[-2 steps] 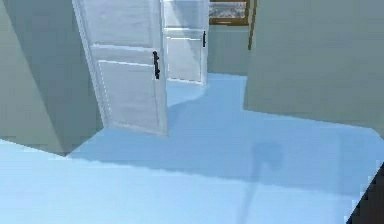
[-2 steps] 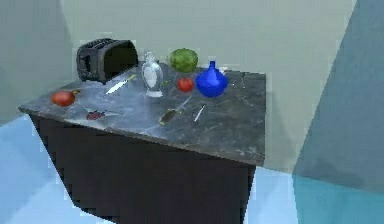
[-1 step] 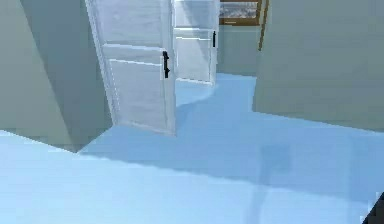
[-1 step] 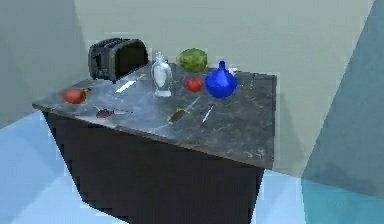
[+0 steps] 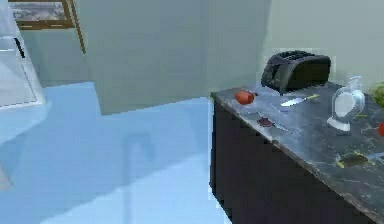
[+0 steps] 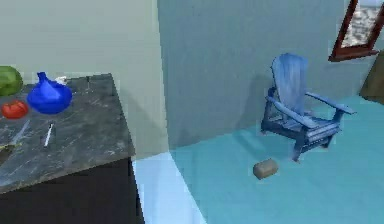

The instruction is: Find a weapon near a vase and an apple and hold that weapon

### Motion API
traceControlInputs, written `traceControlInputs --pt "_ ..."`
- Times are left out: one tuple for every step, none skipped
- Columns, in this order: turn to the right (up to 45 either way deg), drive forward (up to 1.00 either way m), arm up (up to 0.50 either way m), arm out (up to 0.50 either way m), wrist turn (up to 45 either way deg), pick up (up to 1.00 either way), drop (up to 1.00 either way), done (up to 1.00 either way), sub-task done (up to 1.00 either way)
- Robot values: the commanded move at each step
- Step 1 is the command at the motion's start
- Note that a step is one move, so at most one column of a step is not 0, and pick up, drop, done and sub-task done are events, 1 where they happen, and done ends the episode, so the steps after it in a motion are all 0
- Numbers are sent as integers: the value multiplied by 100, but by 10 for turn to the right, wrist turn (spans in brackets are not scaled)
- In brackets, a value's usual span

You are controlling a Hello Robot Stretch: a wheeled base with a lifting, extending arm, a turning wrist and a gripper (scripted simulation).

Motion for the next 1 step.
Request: traceControlInputs --pt "450 0 0 0 0 0 0 0 0"
